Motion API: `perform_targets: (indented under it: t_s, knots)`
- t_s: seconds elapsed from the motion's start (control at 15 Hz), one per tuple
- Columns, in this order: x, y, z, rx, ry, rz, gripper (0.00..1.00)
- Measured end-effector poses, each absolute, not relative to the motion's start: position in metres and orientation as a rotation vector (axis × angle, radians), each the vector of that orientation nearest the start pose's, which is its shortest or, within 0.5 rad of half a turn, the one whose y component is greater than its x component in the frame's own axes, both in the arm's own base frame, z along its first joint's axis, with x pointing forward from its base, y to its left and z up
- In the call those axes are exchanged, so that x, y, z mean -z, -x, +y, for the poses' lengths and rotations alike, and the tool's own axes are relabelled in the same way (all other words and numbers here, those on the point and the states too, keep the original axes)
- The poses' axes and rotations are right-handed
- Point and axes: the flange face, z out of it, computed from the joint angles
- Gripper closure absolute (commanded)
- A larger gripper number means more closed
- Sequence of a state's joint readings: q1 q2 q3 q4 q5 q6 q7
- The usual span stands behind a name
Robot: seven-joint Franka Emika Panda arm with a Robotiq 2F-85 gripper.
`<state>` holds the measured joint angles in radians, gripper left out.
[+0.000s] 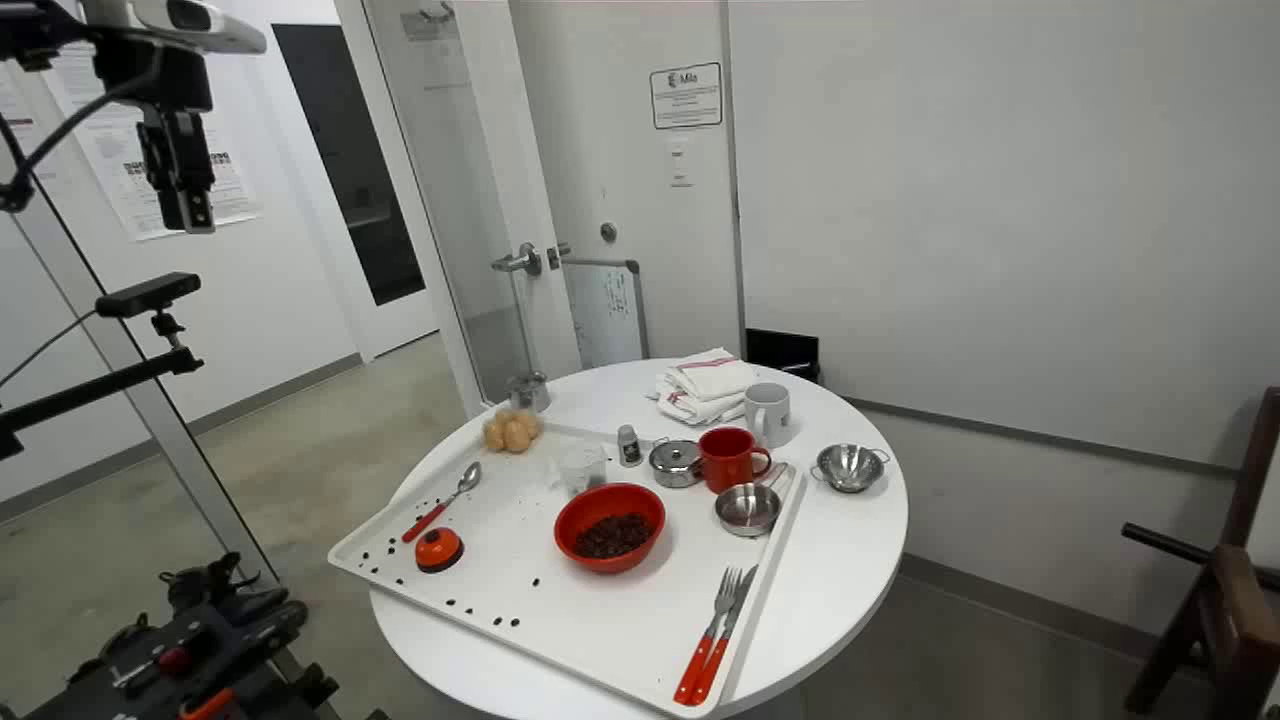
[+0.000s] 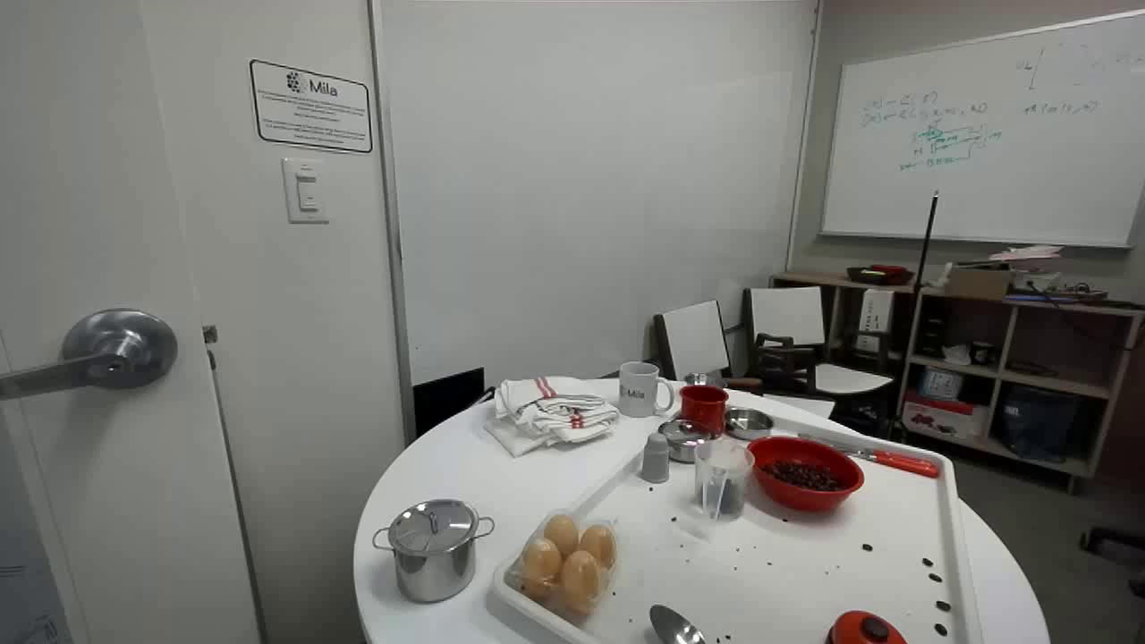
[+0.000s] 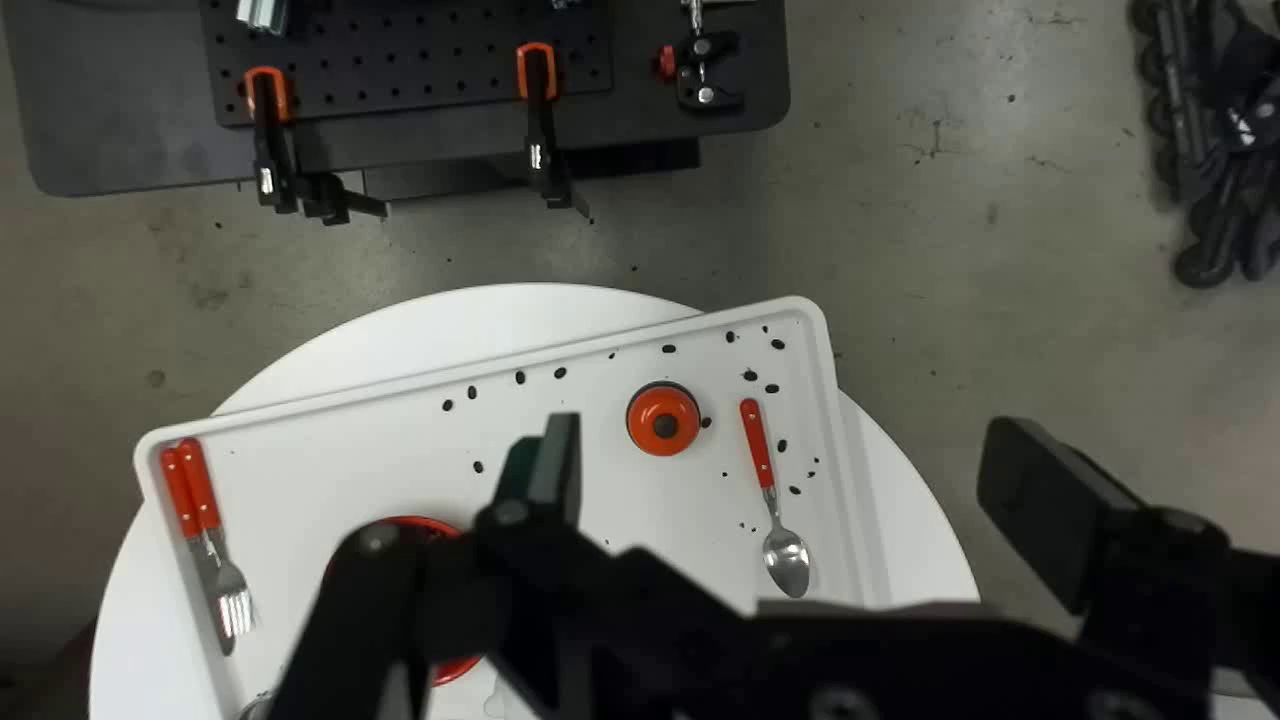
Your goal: Pour the contents in the clear jug into the red bowl
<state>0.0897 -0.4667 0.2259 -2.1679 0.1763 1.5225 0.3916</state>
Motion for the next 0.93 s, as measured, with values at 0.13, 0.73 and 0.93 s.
perform_targets:
  t_s: [0.13,0.73,0.93]
  knots:
    - [-0.558,-0.364,0.154,-0.316,3.112,0.182,0.0]
    - [-0.553,-0.372,0.157,-0.317,3.109,0.362,0.0]
    - [-0.529,-0.41,0.175,-0.282,3.069,0.625,0.0]
